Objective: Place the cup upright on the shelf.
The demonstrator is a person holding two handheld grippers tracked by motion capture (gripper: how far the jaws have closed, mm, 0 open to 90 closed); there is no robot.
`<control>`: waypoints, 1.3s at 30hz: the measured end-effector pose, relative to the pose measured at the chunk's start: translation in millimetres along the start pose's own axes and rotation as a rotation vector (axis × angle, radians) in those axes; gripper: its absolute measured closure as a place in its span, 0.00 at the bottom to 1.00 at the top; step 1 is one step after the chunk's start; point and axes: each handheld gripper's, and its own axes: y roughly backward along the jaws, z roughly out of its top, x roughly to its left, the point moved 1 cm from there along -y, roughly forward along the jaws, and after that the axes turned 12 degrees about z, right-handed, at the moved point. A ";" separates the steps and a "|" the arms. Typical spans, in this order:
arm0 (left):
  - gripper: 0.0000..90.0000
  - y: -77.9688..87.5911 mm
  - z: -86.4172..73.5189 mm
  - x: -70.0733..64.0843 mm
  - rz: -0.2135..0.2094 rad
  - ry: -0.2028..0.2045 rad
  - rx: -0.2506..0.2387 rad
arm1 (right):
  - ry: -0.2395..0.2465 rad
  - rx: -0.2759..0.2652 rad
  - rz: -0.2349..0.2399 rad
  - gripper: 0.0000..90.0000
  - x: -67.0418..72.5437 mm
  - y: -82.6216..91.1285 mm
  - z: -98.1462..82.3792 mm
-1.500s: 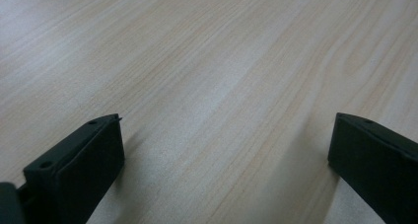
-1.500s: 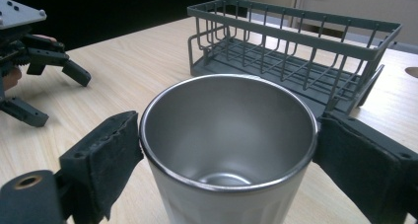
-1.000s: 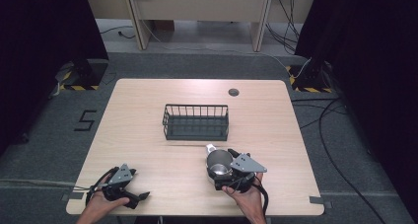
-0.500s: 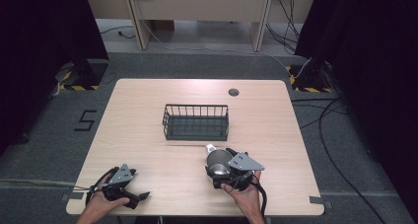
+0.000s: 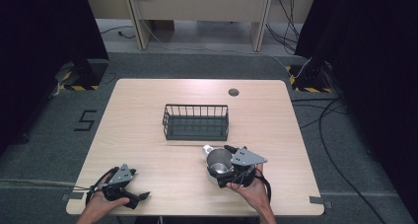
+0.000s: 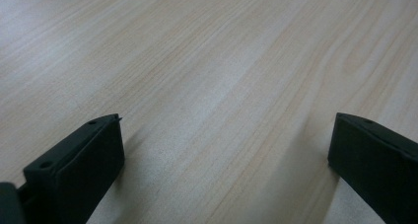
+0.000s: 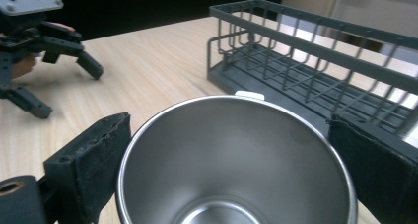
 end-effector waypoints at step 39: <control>0.00 -0.1 0.0 -0.1 0.000 0.002 -0.001 | -0.109 0.074 -0.225 0.84 2.3 28.5 4.6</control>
